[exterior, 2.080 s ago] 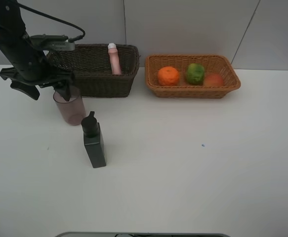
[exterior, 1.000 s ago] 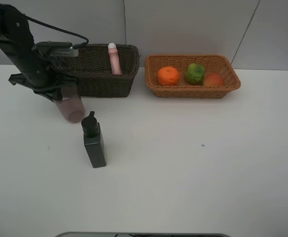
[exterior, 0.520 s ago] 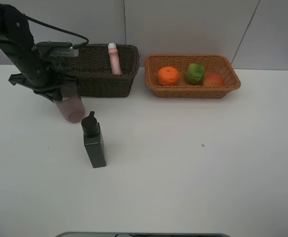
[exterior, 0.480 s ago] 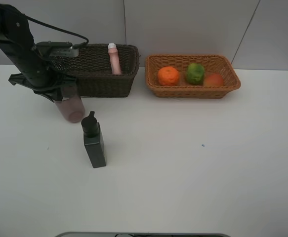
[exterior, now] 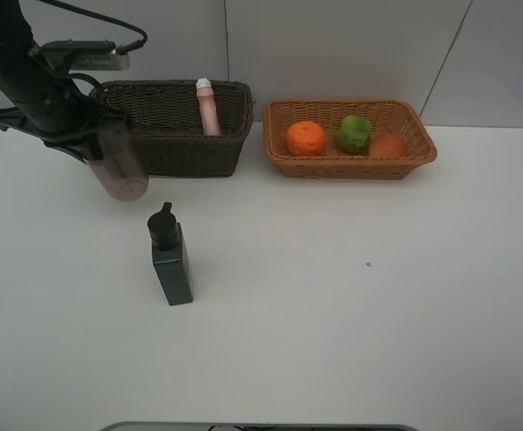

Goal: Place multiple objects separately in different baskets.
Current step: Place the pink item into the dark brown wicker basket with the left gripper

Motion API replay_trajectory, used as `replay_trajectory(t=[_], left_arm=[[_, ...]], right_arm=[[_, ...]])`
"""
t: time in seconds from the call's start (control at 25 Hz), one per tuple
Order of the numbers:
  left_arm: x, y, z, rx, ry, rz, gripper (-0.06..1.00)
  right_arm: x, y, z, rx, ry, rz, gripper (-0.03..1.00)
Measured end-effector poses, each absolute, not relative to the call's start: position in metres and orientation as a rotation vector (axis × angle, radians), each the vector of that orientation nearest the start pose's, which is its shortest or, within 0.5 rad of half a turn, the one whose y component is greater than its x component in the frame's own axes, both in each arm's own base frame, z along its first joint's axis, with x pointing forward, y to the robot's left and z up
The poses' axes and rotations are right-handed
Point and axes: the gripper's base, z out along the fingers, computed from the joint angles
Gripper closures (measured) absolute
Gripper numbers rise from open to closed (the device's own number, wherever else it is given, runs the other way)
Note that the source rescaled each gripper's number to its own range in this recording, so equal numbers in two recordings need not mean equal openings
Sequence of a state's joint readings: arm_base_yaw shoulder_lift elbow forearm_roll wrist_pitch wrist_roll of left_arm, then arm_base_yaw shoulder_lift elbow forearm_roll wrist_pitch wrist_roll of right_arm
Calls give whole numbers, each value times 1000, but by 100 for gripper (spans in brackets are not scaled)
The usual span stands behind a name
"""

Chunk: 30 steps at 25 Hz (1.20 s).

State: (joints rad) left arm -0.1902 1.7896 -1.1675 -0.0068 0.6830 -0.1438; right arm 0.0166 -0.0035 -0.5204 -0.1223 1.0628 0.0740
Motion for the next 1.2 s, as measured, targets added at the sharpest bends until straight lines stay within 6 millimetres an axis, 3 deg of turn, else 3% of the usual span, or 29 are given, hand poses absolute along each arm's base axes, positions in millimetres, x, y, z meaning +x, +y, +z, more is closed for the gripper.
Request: replay_trajectory(t=[0.32, 0.64, 0.8, 1.2], left_arm=[[336, -65, 260, 28, 2630, -124, 94], [363, -64, 300, 77, 2478, -56, 94], [388, -68, 295, 89, 2442, -36, 94], [441, -78, 243, 98, 2508, -18, 94]], right_arm=[[-8, -10, 283, 65, 2016, -88, 2], [-8, -10, 283, 65, 2016, -88, 2], [-8, -10, 283, 65, 2016, -88, 2], [-8, -10, 283, 65, 2016, -88, 2]])
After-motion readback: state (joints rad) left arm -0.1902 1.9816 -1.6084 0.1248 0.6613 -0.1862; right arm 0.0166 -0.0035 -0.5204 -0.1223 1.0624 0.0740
